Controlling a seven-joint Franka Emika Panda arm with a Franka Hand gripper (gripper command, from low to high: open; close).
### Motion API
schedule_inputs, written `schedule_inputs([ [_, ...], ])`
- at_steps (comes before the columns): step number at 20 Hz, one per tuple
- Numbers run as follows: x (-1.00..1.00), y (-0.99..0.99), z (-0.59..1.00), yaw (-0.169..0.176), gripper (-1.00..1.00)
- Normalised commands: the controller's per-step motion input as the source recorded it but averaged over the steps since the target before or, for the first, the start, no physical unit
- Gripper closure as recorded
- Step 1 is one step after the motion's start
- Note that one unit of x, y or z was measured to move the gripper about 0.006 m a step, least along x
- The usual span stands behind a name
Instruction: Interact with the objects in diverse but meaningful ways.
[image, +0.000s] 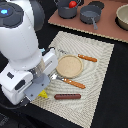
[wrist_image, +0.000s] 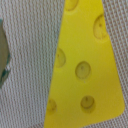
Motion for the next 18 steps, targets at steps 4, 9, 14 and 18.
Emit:
schedule_inputs([
  [4, -0.01, -0.05, 0.0, 0.042, -1.0],
  [9, -0.16, -0.04, 0.01, 0.039, -1.0],
  [14, -0.21, -0.05, -0.05, 0.05, -1.0],
  [18, -0.21, -0.08, -0.13, 0.054, -1.0],
])
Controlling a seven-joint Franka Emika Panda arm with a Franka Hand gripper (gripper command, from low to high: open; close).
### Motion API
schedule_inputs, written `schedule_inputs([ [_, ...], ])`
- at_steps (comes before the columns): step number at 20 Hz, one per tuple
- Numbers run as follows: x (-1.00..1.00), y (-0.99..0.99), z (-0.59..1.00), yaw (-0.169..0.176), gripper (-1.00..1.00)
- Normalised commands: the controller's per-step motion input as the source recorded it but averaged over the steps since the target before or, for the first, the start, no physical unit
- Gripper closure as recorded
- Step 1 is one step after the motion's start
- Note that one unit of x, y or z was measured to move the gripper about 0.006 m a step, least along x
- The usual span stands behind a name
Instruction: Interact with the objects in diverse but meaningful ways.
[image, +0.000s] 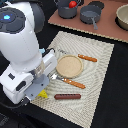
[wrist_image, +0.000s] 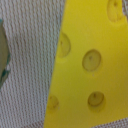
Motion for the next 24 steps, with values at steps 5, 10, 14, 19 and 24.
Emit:
schedule_inputs([
  [5, -0.12, -0.13, -0.01, 0.04, 1.0],
  [10, -0.04, -0.14, 0.0, 0.034, 1.0],
  [14, 0.0, -0.14, 0.0, 0.029, 1.0],
  [19, 0.0, -0.15, 0.0, 0.027, 1.0],
  [24, -0.12, -0.15, 0.67, 0.017, 1.0],
])
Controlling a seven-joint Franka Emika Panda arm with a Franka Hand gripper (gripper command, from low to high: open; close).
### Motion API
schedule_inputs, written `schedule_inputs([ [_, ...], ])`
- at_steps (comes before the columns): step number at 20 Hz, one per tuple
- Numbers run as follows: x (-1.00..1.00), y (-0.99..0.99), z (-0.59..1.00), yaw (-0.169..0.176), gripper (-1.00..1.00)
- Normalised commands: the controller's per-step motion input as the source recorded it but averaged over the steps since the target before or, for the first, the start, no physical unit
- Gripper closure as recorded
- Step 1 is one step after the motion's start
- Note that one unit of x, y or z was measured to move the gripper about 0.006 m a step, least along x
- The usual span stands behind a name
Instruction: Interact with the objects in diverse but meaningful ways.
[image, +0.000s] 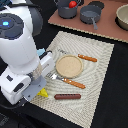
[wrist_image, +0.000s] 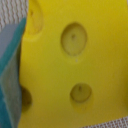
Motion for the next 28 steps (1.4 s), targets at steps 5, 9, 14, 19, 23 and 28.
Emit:
schedule_inputs([
  [5, -0.32, -0.12, 1.0, 0.0, 1.0],
  [9, 0.03, 0.08, 1.0, 0.0, 1.0],
  [14, 0.24, 0.45, 0.98, 0.0, 1.0],
  [19, 0.21, 0.93, 0.6, 0.001, 1.0],
  [23, 0.06, 1.0, 0.35, 0.0, 1.0],
  [28, 0.04, 1.0, 0.27, 0.0, 1.0],
])
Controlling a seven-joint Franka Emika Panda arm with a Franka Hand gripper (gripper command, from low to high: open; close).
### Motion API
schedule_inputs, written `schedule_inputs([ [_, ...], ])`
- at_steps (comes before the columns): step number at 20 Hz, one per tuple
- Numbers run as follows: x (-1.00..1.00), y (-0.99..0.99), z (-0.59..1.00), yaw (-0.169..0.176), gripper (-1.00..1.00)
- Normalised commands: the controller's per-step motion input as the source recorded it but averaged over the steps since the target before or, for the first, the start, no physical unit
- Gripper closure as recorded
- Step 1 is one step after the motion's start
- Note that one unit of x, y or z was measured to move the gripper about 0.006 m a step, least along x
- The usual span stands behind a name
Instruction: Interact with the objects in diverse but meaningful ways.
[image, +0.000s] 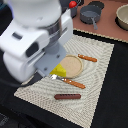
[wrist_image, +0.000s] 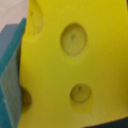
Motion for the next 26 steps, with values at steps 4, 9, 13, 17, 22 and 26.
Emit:
schedule_inputs([
  [4, 0.04, 1.0, 0.13, 0.0, 1.0],
  [9, 0.0, 1.0, -0.01, 0.0, 1.0],
  [13, 0.0, 1.0, -0.07, 0.0, 1.0],
  [17, -0.02, 1.0, -0.15, 0.0, 1.0],
  [22, -0.13, 1.0, -0.19, 0.0, 1.0],
  [26, -0.23, 1.0, -0.2, 0.0, 1.0],
])
